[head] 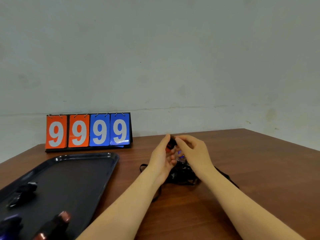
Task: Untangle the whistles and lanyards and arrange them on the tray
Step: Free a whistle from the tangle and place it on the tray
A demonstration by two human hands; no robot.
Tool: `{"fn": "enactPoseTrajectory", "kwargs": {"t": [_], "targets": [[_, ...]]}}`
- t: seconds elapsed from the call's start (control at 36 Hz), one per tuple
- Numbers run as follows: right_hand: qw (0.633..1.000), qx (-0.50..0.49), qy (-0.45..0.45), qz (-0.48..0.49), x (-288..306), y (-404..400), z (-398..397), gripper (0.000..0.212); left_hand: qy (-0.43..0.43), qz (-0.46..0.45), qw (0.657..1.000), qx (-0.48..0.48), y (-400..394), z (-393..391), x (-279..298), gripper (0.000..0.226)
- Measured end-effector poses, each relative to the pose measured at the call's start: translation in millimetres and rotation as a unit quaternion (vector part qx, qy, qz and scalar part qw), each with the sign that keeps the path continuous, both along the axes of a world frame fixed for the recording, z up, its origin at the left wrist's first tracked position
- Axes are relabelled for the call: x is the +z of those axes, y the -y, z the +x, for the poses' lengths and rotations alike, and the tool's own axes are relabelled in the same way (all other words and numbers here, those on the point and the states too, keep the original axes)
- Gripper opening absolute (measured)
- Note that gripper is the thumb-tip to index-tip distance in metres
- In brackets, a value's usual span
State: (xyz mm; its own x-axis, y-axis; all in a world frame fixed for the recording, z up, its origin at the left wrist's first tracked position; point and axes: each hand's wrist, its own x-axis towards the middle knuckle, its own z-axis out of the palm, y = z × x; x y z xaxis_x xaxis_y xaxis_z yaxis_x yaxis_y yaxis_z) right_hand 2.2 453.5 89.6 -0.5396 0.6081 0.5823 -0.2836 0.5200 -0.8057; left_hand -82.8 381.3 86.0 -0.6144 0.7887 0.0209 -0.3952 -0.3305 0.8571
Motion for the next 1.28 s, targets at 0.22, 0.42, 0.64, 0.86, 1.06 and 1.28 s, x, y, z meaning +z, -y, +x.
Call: {"fn": "enactPoseTrajectory", "kwargs": {"t": [0.22,0.42,0.64,0.86,1.06,1.28], "targets": [[1.0,-0.021,-0.02,0.005,3.6,0.4,2.5,0.019,-0.009,-0.017,0.999,-0.028,4.3,-1.6,2.3,0.03],[1.0,-0.022,0.001,0.009,0.3,0.3,-0.6,0.028,-0.009,0.002,0.999,-0.037,4.0,3.4,4.9,0.029],[0.999,-0.029,-0.005,0.012,2.6,1.4,0.8,0.028,-0.025,-0.014,0.999,-0.045,-0.2,8.2,4.7,0.047],[0.999,-0.033,0.01,0.029,-3.9,0.5,-3.5,0.023,0.013,-0.008,1.0,-0.018,0.9,10.0,4.9,0.036],[0.999,0.009,0.04,0.036,-9.5,-0.5,-4.5,0.021,0.047,0.013,0.999,-0.008,-0.9,6.2,-0.4,0.033],[0.998,0.029,0.048,-0.024,-2.8,0.5,-3.0,0.029,-0.059,-0.015,0.998,0.012,-7.3,0.6,0.0,0.04]]}}
